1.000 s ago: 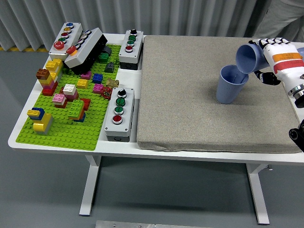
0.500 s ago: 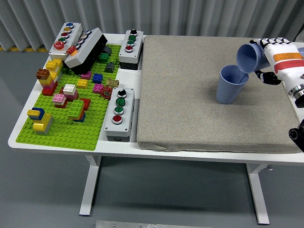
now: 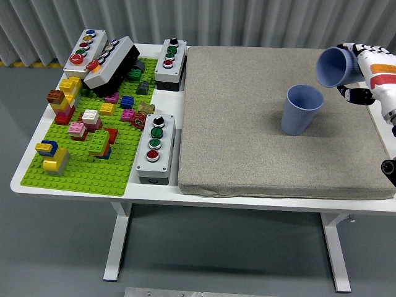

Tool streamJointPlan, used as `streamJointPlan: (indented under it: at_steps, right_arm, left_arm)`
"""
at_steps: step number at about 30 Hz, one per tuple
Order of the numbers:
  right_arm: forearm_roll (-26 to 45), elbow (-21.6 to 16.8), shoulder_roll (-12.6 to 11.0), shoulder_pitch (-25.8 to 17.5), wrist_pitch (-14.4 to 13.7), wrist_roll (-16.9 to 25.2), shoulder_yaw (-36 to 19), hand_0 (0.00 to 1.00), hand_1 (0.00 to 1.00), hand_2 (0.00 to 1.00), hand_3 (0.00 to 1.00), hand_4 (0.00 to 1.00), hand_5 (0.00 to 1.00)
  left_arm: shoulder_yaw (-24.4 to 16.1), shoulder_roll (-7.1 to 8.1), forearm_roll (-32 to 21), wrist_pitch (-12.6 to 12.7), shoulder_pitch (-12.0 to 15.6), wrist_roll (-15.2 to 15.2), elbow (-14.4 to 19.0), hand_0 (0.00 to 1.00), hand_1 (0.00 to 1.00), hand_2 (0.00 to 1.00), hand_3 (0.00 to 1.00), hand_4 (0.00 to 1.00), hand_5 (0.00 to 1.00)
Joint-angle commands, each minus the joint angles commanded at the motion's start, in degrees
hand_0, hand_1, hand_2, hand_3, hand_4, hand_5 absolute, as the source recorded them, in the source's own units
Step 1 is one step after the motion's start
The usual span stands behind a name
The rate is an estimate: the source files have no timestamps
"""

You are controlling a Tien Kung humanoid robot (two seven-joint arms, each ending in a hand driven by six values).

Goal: Pick cup pour cup place

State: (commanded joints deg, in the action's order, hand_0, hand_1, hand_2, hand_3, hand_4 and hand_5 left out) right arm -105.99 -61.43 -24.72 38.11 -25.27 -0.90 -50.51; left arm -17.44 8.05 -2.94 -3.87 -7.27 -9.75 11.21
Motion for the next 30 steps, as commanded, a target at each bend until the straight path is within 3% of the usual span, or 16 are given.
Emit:
streamJointPlan:
  at_steps: [7, 17, 25, 30]
  right_arm:
    - [15.6, 2.5, 0.3, -0.1, 1.6, 2.3, -3.8, 0.854, 0.642, 0.523, 0.535, 0.684, 0.042]
    - [39.7, 6.4, 2.7, -2.8, 9.3, 2.1, -13.8, 0.852, 0.642, 0.523, 0.537, 0.685, 0.042]
    - [58.5, 8.1, 5.0, -5.3, 11.3, 1.5, -17.6, 0.852, 0.644, 0.524, 0.539, 0.688, 0.044]
    - [58.6, 8.5, 6.4, -7.2, 10.9, 2.3, -18.3, 0.852, 0.644, 0.524, 0.539, 0.688, 0.044]
  left_arm:
    - [-0.1, 0.01, 0.1, 0.0, 0.1, 0.0, 0.0, 0.863, 0.837, 0.911, 0.796, 0.641, 0.882]
    - [-0.1, -0.07, 0.1, 0.0, 0.5, -0.1, 0.1, 0.862, 0.837, 0.911, 0.796, 0.642, 0.882]
    - [-0.1, -0.16, 0.3, 0.0, 0.5, -0.1, 0.1, 0.862, 0.837, 0.911, 0.796, 0.643, 0.883]
    - [-0.1, -0.22, 0.4, 0.0, 0.4, -0.1, 0.1, 0.862, 0.837, 0.911, 0.796, 0.643, 0.883]
